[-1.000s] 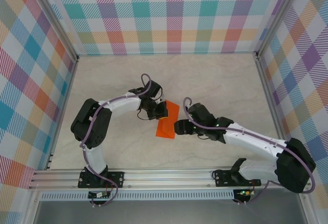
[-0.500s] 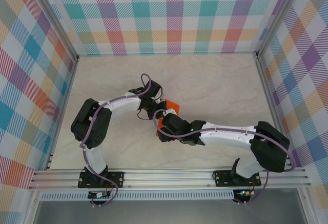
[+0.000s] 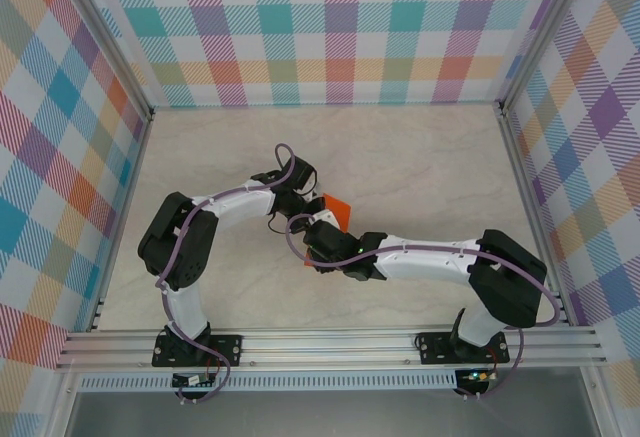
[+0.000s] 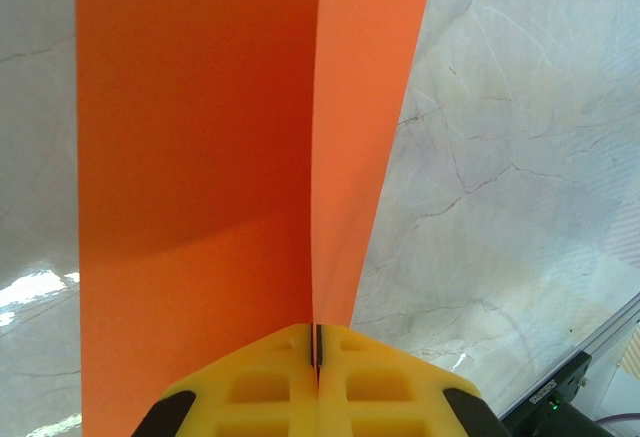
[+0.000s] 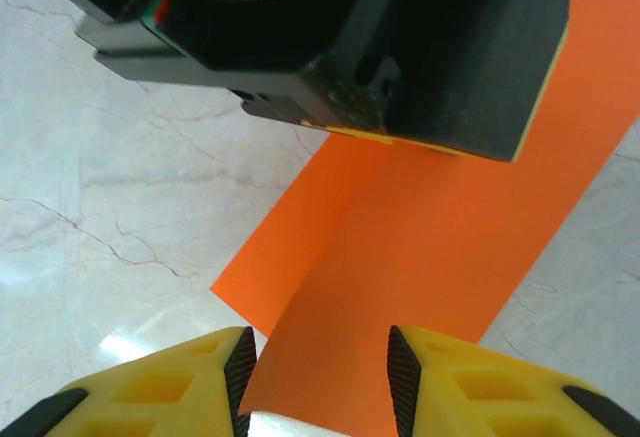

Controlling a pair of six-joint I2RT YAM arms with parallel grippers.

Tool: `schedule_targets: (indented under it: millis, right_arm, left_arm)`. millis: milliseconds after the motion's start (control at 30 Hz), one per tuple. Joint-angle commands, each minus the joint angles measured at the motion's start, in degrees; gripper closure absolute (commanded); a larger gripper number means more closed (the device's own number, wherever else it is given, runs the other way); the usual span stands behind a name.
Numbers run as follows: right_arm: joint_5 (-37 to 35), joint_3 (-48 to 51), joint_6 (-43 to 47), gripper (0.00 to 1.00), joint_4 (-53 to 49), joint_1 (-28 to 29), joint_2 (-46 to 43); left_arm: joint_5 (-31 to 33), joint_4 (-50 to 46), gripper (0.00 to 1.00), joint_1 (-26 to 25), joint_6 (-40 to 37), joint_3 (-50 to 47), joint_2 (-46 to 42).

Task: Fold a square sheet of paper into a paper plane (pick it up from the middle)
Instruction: Fold the triangle a second time at the center of the table.

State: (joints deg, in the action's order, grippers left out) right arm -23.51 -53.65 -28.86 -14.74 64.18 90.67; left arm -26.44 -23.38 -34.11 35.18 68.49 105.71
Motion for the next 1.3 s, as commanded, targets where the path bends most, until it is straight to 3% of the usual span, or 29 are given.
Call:
schedule_targets:
  millis: [0, 467, 600, 767, 867, 967, 1100, 1167, 1267]
  right_arm:
    - [-1.45, -1.11, 0.18, 0.63, -1.78, 0.25, -0.06]
    - [-1.38, 0.16, -0.29, 0.82, -2.11, 0.25, -2.58]
    - [-1.02, 0.69, -0.19, 0.92, -2.06, 0.19, -3.31]
    - [3.6, 1.71, -0.22, 0.96, -0.28, -1.38, -3.63]
    - [9.08, 3.29, -0.05, 0.96, 2.69, -3.28, -4.53]
    - [13.82, 5.26, -0.75, 0.96, 5.15, -5.63, -5.7]
    - [20.32, 8.02, -1.41, 0.95, 8.41, -8.96, -7.12]
    - [22.09, 8.82, -1.57, 0.96, 9.36, -10.28, -7.69]
    - [24.34, 9.84, -1.4, 0.95, 10.25, -11.9, -8.47]
  left_arm:
    - [-0.73, 0.17, 0.97, -0.52, 0.56, -0.37, 0.77]
    - [-0.04, -0.61, 0.95, -0.52, 0.3, -0.03, 0.77]
    - [0.07, -0.65, 0.93, -0.52, 0.33, 0.07, 0.8]
    - [2.0, -1.93, 0.79, -0.52, -0.28, 0.13, -0.57]
    - [8.65, -5.85, 0.65, -0.43, -1.69, -0.15, -2.78]
    - [10.61, -3.56, 0.49, 0.47, 0.14, -3.93, -6.78]
    - [12.77, -0.69, 0.37, 1.02, 2.06, -8.06, -12.32]
    - [12.9, 0.04, 0.51, 1.06, 1.79, -9.18, -14.52]
    - [12.29, -0.59, 0.47, 1.06, 1.85, -9.38, -15.27]
